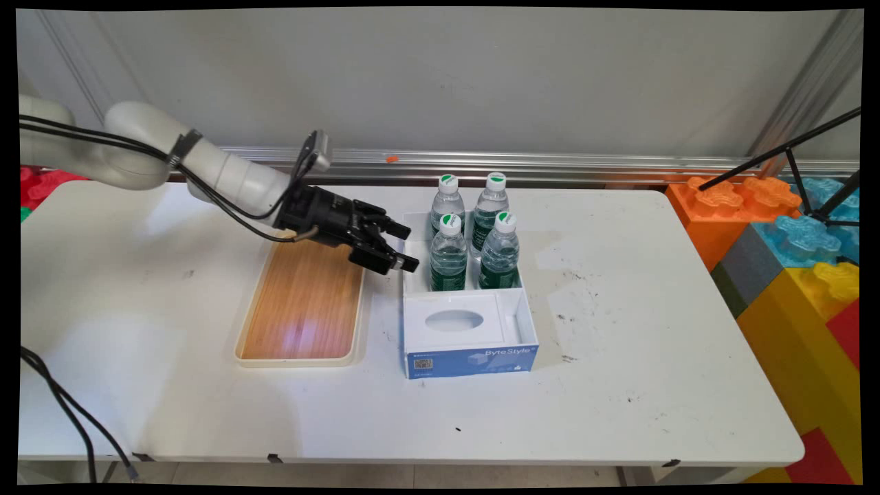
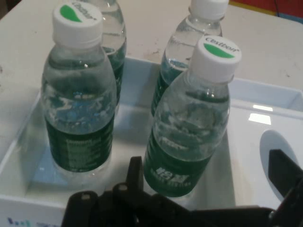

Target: Pick up the green bottle from the white box

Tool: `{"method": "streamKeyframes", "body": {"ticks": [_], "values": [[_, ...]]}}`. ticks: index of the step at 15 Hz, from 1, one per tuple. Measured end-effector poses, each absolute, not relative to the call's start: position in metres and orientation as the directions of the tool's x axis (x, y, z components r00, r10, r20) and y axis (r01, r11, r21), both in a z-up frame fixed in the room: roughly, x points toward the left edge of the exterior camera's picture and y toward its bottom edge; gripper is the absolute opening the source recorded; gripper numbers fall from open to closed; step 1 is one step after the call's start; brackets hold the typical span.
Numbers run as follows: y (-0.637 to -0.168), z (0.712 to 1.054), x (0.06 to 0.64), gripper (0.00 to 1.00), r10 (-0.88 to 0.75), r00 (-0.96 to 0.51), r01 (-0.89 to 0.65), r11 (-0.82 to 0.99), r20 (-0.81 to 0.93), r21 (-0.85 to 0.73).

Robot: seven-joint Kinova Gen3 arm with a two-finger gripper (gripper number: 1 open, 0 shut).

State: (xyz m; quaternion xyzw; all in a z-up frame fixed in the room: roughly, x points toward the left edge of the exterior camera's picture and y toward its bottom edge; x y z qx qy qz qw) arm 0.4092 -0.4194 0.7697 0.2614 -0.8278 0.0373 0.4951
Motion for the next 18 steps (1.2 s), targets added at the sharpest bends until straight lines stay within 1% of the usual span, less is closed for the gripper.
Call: {"method": "streamKeyframes", "body": {"ticks": [18], "values": [[-0.440, 0.735, 0.356, 1.00, -0.375, -0.349, -0.483, 0.857, 0.859, 0.178]]}}
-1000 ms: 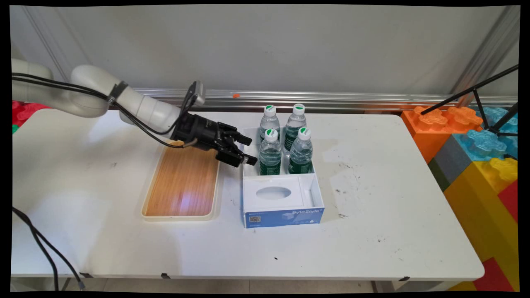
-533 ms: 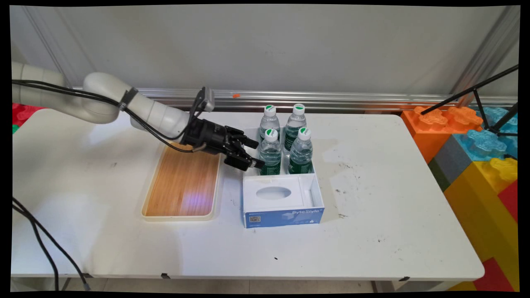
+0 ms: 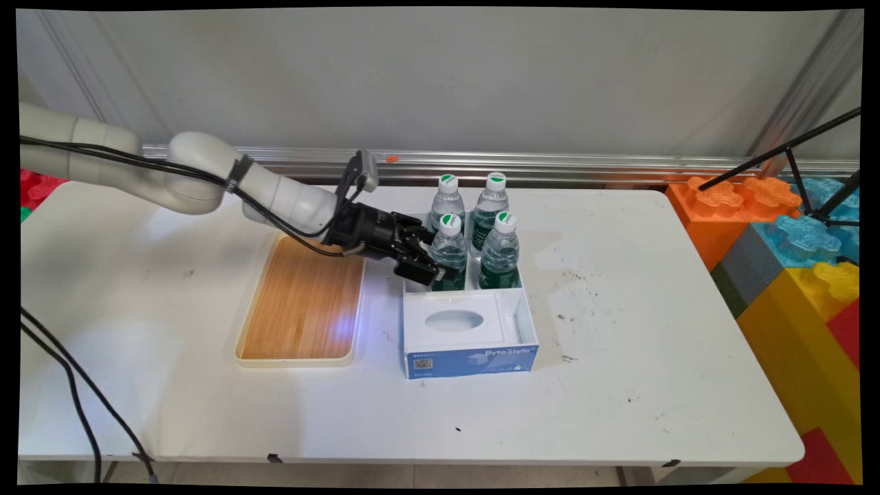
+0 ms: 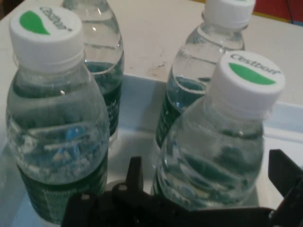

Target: Pick up the green bottle from the white box, then place the picked object on the tray

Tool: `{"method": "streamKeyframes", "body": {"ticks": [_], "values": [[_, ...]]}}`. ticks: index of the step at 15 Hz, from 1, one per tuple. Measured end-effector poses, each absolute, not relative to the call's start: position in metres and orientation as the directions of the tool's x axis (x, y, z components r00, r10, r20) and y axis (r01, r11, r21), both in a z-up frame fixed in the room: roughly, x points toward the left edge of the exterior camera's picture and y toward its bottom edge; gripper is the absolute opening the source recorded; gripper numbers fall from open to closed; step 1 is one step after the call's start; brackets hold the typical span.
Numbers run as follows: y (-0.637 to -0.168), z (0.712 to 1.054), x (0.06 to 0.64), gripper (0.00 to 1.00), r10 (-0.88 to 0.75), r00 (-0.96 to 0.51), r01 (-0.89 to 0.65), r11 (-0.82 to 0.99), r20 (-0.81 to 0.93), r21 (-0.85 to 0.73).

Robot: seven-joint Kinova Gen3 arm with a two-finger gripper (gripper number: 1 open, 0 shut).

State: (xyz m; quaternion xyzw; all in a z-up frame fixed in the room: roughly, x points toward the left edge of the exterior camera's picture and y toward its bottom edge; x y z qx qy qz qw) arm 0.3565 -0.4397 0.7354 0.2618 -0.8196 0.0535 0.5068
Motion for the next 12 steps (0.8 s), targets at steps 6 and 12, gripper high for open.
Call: {"method": "streamKeyframes", "body": {"ticks": [6, 12], "values": [[-0.449, 0.725, 0.345, 0.00, -0.372, -0.350, -0.493, 0.854, 0.860, 0.169], [-0.449, 0.719, 0.343, 0.00, -0.388, -0.357, -0.497, 0.849, 0.850, 0.178]]}}
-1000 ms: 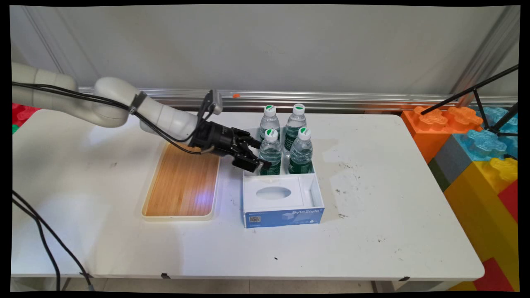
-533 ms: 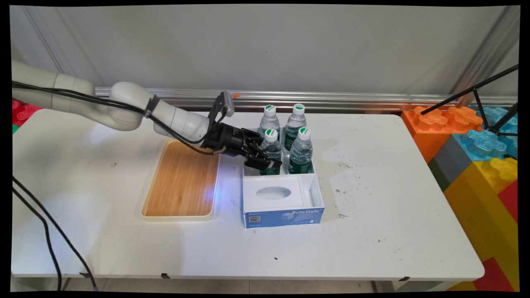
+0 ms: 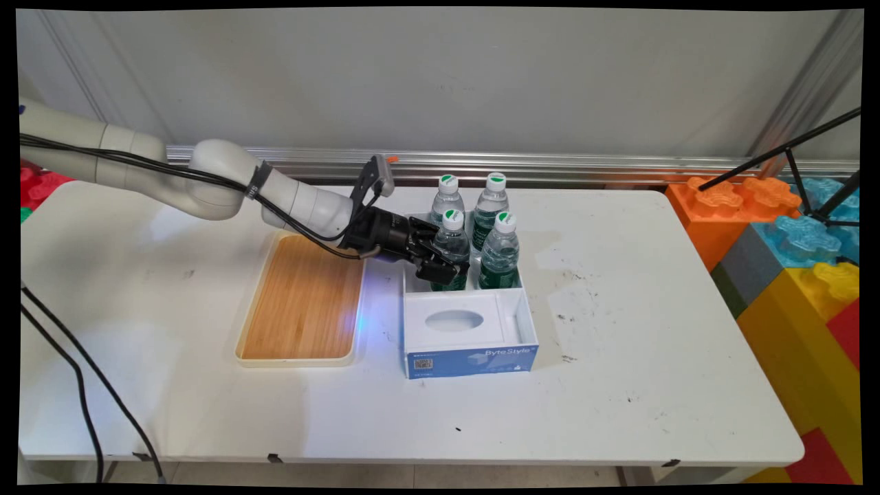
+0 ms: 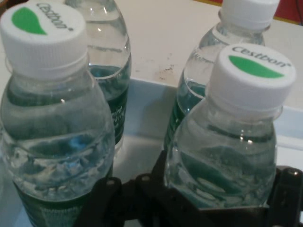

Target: Place the picked object on the tray

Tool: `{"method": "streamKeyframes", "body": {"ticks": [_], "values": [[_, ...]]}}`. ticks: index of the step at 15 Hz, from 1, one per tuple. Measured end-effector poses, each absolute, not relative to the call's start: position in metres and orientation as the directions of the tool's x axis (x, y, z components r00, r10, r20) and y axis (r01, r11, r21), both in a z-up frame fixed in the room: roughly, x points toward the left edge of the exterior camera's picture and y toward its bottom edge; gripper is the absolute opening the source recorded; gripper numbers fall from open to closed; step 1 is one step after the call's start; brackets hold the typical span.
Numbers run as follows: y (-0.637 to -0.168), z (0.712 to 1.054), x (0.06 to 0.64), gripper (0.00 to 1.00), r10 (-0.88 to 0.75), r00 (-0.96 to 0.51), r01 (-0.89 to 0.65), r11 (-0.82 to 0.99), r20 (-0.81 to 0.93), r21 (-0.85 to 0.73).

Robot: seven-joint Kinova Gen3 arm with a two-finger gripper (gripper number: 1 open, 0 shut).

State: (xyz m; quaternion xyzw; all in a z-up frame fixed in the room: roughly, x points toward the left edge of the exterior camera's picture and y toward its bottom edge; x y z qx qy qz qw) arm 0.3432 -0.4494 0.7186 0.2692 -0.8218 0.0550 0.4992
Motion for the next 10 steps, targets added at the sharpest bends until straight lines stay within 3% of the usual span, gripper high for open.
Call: {"method": "streamKeyframes", "body": {"ticks": [10], "values": [[-0.446, 0.727, 0.360, 0.00, -0.420, -0.354, -0.512, 0.835, 0.836, 0.202]]}}
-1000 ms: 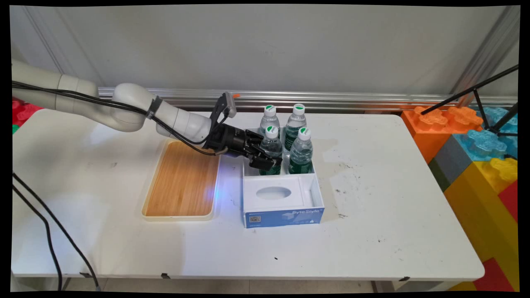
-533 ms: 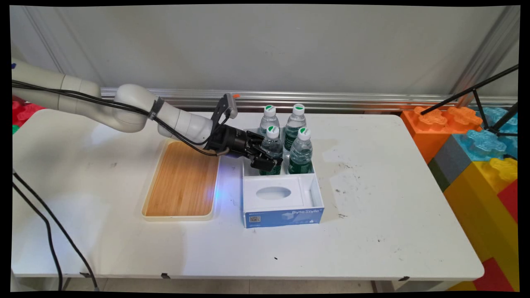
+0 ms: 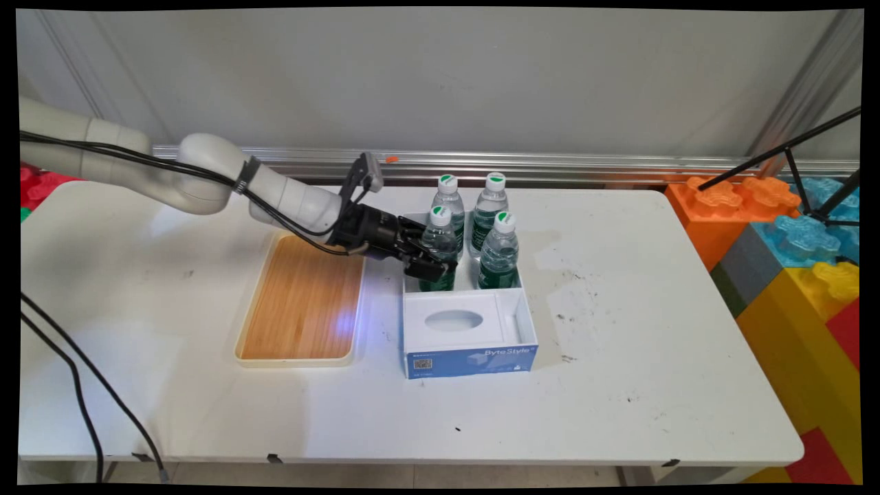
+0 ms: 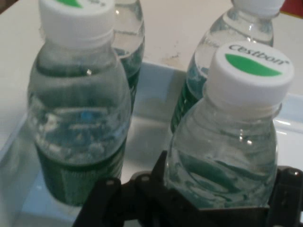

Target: Place the picked object on the tray

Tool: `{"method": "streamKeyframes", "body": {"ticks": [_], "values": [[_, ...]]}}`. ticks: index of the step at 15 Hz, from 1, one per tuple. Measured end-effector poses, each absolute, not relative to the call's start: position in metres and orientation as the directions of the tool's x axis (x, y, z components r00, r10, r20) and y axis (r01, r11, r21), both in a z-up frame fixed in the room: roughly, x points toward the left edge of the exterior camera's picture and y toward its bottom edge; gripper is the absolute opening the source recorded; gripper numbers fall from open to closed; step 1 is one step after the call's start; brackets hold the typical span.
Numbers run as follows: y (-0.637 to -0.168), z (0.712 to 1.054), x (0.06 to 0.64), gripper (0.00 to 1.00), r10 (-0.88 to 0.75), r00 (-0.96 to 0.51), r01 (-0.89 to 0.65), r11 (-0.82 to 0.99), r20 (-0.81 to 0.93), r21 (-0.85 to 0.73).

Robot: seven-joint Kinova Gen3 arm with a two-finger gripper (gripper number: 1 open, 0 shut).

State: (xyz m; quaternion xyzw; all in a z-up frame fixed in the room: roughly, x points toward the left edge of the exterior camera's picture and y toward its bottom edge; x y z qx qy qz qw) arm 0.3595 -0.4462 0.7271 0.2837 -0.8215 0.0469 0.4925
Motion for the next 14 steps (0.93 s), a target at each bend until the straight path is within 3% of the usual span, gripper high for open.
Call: {"method": "streamKeyframes", "body": {"ticks": [14], "values": [[-0.453, 0.793, 0.373, 0.00, -0.434, -0.274, -0.524, 0.816, 0.858, 0.246]]}}
